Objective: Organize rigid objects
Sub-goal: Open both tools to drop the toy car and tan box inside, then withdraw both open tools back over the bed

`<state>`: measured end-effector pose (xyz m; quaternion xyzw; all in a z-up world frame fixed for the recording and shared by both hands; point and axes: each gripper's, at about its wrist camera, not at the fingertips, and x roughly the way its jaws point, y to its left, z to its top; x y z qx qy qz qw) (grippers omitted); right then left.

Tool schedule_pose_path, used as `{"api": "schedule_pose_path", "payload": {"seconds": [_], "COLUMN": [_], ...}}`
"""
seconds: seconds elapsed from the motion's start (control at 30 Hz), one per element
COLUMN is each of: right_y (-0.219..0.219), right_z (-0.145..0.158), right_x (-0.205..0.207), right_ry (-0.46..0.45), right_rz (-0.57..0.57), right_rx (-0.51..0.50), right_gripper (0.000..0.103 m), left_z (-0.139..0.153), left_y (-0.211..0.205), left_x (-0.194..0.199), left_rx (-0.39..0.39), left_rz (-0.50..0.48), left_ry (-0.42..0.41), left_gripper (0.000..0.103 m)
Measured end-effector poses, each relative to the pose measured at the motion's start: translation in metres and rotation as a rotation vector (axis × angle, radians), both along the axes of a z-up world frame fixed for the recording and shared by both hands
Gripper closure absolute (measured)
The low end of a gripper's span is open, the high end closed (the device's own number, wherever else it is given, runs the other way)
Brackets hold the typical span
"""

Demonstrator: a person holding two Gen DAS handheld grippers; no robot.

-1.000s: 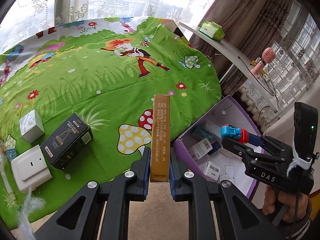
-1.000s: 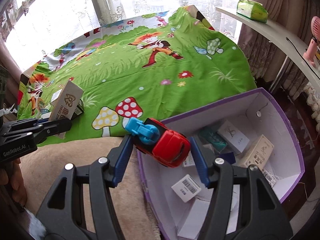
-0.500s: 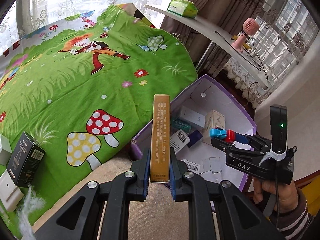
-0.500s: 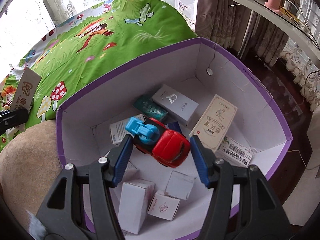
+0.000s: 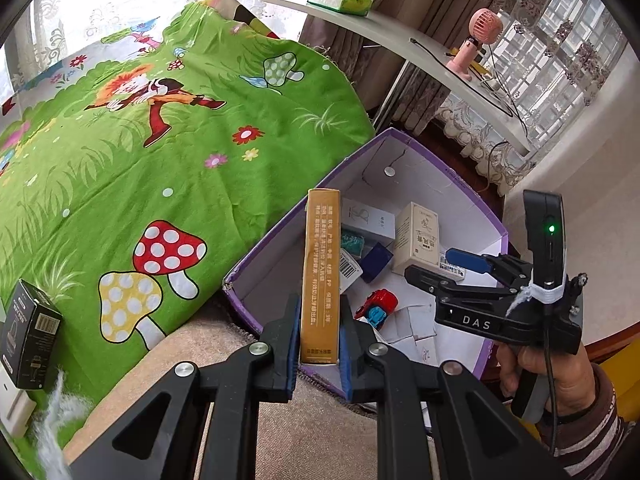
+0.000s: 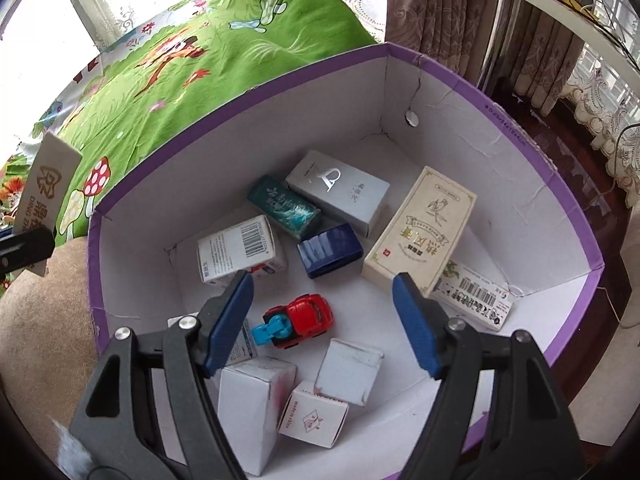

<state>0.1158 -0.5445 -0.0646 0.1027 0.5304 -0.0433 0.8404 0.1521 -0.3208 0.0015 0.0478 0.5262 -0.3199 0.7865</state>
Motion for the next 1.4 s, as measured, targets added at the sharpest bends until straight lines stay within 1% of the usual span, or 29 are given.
{"api": "schedule_pose_path", "payload": {"seconds": [0.07, 0.1, 0.13, 0.17, 0.2, 0.23, 0.47, 0.6, 0.77, 0.93, 1.2, 1.3, 1.4], "right_y": [-0.005, -0.006, -0.007, -0.008, -0.008, -0.007, 0.003, 0.016, 0.044, 0.077, 0.122, 0.138, 0.153], "right_z": [0.008, 0.011, 0.015, 0.017, 0.019, 0.020, 0.026, 0.034, 0.046, 0.054, 0.063, 0.066, 0.069], "right_x": [-0.001, 0.000, 0.001, 0.001, 0.001, 0.001, 0.004, 0.008, 0.017, 0.026, 0.036, 0.040, 0.044], "right_ry": [-0.019, -0.027, -0.033, -0.037, -0.040, -0.042, -0.049, -0.068, -0.090, -0.105, -0.117, -0.125, -0.133], "right_rz": [-0.020, -0.027, -0.032, -0.035, -0.036, -0.036, -0.019, 0.003, 0.061, 0.129, 0.217, 0.241, 0.267], "right_rx": [-0.005, -0.007, -0.007, -0.007, -0.008, -0.008, -0.006, -0.001, 0.001, 0.000, 0.018, 0.021, 0.023], "right_gripper": [0.024, 0.024, 0.023, 0.022, 0.021, 0.021, 0.021, 0.021, 0.019, 0.017, 0.017, 0.017, 0.017], "left_z": [0.002, 0.002, 0.001, 0.001, 0.001, 0.001, 0.005, 0.012, 0.020, 0.023, 0.025, 0.025, 0.025], "left_y": [-0.003, -0.005, -0.007, -0.007, -0.006, -0.004, 0.017, 0.034, 0.058, 0.089, 0.151, 0.174, 0.197], "left_x": [-0.002, -0.004, -0.004, -0.005, -0.005, -0.005, -0.002, 0.000, 0.003, 0.008, 0.016, 0.017, 0.017], "left_rx": [-0.016, -0.027, -0.033, -0.027, -0.020, -0.027, -0.070, -0.076, -0.087, -0.105, -0.144, -0.144, -0.127], "left_rz": [-0.025, -0.043, -0.056, -0.055, -0.047, -0.039, 0.022, 0.071, 0.136, 0.227, 0.416, 0.474, 0.517], "left_ry": [0.000, 0.006, 0.015, 0.018, 0.015, 0.016, 0.025, -0.004, -0.038, -0.042, -0.046, -0.060, -0.079], "left_gripper": [0.085, 0.082, 0.071, 0.063, 0.050, 0.046, 0.046, 0.046, 0.046, 0.046, 0.046, 0.046, 0.046]}}
